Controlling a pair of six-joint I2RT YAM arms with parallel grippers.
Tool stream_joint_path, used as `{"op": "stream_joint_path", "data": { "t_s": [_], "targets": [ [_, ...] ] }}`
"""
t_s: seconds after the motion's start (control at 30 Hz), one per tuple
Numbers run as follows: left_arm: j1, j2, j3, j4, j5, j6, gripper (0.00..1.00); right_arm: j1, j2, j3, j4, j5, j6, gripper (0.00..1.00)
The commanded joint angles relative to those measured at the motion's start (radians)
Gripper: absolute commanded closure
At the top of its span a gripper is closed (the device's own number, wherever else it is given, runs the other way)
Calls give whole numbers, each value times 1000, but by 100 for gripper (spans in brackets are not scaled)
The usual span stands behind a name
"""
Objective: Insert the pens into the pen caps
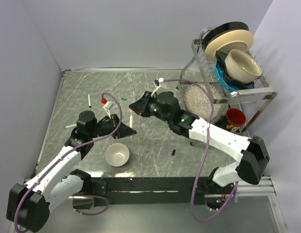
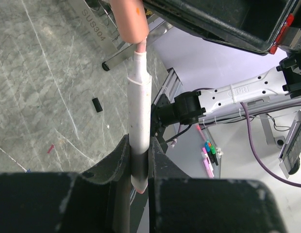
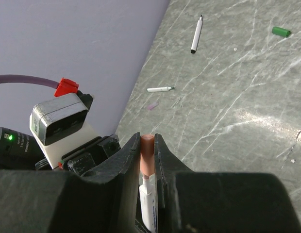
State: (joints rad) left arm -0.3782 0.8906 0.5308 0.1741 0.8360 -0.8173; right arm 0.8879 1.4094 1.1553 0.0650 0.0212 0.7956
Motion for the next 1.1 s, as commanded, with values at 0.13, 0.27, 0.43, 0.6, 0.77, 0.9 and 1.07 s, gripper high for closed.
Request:
{"op": "stream_joint_path", "data": {
  "t_s": [0.13, 0.27, 0.43, 0.6, 0.77, 0.9, 1.07],
  "targets": [
    [12, -7, 8, 106, -5, -23, 99, 26, -3, 76, -36, -23, -25, 100],
    [12, -12, 8, 108, 5, -25, 99, 25, 10, 95, -41, -23, -29, 100],
    [10, -9, 6, 127, 18, -32, 99, 25, 22, 106, -44, -23, -30, 100],
    [10, -13, 5, 123, 15, -31, 99, 26, 20, 110, -44, -23, -35, 100],
    [10, -22, 26, 91, -14, -5, 99, 26, -6, 60, -27, -23, -27, 100],
    [10, -27, 51, 84, -48, 0, 99, 34, -43, -6, 2, 15, -22, 100],
    [10, 5, 87, 131, -49, -17, 99, 46, -56, -38, 6, 57, -61, 100]
  ]
}}
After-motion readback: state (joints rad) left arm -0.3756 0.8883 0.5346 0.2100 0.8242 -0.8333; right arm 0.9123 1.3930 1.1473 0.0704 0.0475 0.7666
